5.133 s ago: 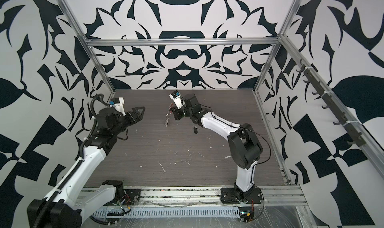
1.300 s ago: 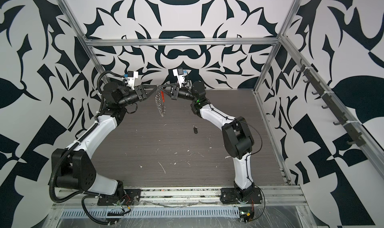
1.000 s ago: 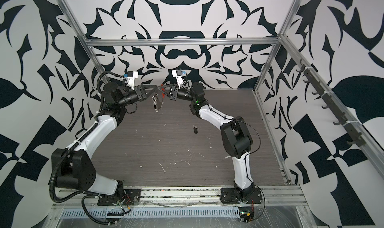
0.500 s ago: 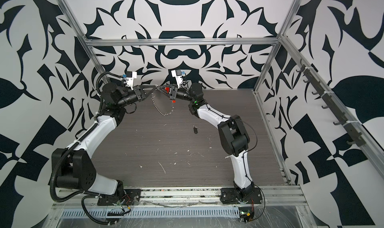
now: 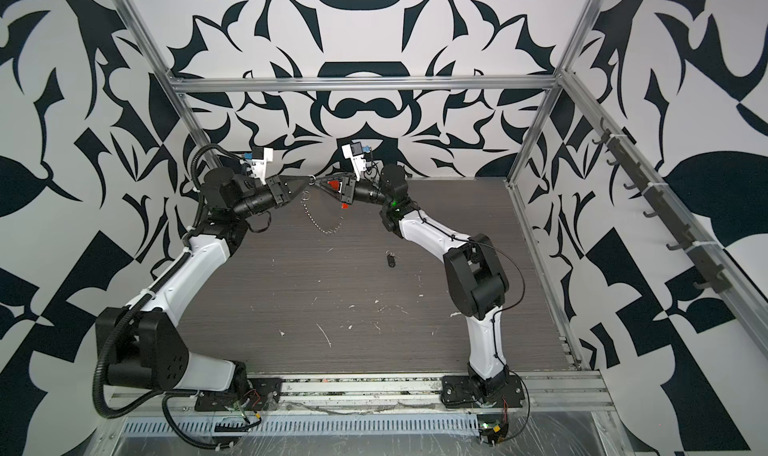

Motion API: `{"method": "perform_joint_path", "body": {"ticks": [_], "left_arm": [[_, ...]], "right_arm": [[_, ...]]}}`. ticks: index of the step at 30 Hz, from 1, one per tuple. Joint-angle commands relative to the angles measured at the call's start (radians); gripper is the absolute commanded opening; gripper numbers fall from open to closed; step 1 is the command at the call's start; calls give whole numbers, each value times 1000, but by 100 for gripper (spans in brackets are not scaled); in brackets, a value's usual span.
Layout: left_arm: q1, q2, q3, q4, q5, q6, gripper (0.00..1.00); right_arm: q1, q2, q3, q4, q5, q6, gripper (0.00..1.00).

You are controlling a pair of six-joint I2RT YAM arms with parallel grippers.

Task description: Put the keys on the keyring

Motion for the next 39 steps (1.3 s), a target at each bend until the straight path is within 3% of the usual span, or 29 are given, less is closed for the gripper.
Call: {"method": "perform_joint_path", "body": {"ticks": [1, 5, 7, 12, 15, 22, 29, 39], "left_arm": [[-3, -60, 1, -67, -21, 73, 0], [-6, -94, 13, -174, -77, 143, 0], [-21, -120, 13, -244, -162, 191, 0], [-61, -208, -33, -320, -482, 224, 0], [-70, -227, -55, -330, -583, 208, 0], [-102, -209, -74, -335, -595, 206, 0], [-104, -219, -114, -282, -450, 238, 0], [-104, -208, -75, -337, -316, 285, 0]], "right_arm": [[-31, -102, -34, -90, 1, -116, 36], [-33, -151, 7, -406, 31, -332, 37], [-26, -154, 58, -542, 57, -420, 37], [-2, -96, 156, -695, 97, -439, 35], [48, -59, 178, -739, 108, -467, 35], [72, -5, 221, -723, 84, -452, 35], [44, -26, 238, -697, -6, -432, 35], [3, 54, 230, -153, -203, 34, 36]]}}
